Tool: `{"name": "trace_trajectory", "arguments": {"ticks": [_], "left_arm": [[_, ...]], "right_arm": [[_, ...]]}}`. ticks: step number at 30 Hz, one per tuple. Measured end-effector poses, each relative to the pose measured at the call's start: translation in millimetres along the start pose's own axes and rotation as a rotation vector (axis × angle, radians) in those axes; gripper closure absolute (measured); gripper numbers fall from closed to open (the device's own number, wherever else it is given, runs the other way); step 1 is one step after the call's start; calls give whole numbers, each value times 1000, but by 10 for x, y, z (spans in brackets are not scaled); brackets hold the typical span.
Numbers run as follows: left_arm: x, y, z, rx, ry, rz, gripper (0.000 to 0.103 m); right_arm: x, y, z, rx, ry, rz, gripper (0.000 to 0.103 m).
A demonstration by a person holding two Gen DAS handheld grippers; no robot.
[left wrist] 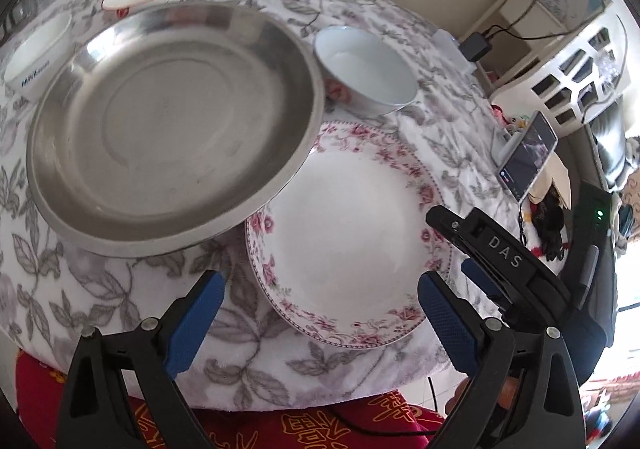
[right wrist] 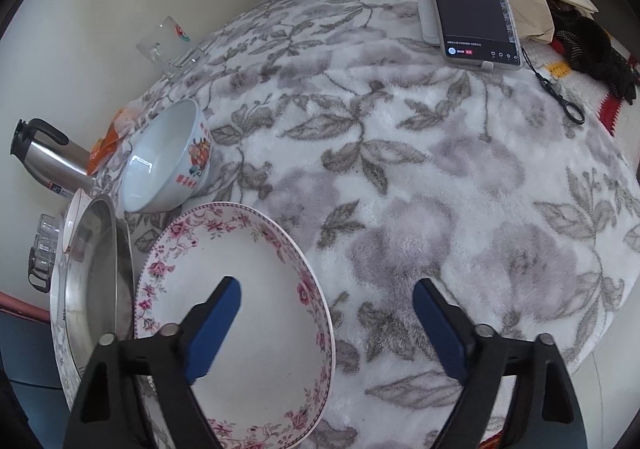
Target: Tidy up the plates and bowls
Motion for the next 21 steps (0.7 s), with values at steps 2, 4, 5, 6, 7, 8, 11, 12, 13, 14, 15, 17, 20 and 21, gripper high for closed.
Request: {"name": "trace_trajectory", "arguments": {"ticks": [2, 4, 5, 6, 7, 8, 11, 12, 13, 14, 15, 17, 20, 21], "left_arm": [[0, -43, -40, 3, 23, -7, 8], [-4, -67, -78, 2, 41, -12, 15], [-4, -79, -88, -2, 48, -15, 21], [-7, -90, -99, -4, 53, -17, 23], [-9, -102, -112, -2, 58, -18, 24], [-8, -111, -117, -1, 61, -18, 28], [4, -157, -155, 5, 76, -21, 39], [9, -172, -176, 20, 79, -17, 39], [16, -186, -190, 31, 80, -15, 40], [20, -205, -206, 39, 81, -14, 43], [22, -228, -219, 40, 84, -17, 49], [24, -269, -240, 42, 92, -24, 55], [24, -308, -264, 47, 95, -30, 64], [22, -311, -270, 49, 97, -30, 64]], "right_arm": [[1, -4, -21, 3, 7, 0, 27], [0, -15, -36, 10, 11, -2, 42], [-3, -23, -40, 15, 11, -6, 45], [2, -40, -50, 20, 13, -10, 49], [4, -46, -51, 24, 16, -12, 51], [5, -52, -59, 26, 20, -11, 53], [13, -59, -73, 26, 35, -3, 64], [16, -59, -74, 21, 38, 1, 68], [23, -56, -71, 16, 40, 6, 71], [30, -53, -69, 14, 41, 12, 72], [40, -56, -69, 13, 42, 15, 75], [51, -67, -67, 14, 43, 19, 76], [55, -104, -49, 11, 42, 16, 76], [53, -123, -44, 18, 38, 15, 76]]}}
Point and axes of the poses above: each gripper's, at about its wrist camera, not at the fingertips, and y roughly against the way its jaws point, z to its right, x to its top, the point moved 6 cm from there along -y, roughly the way its jaws point, and after that the axes turned 1 degree about z, right-handed, at the moved point
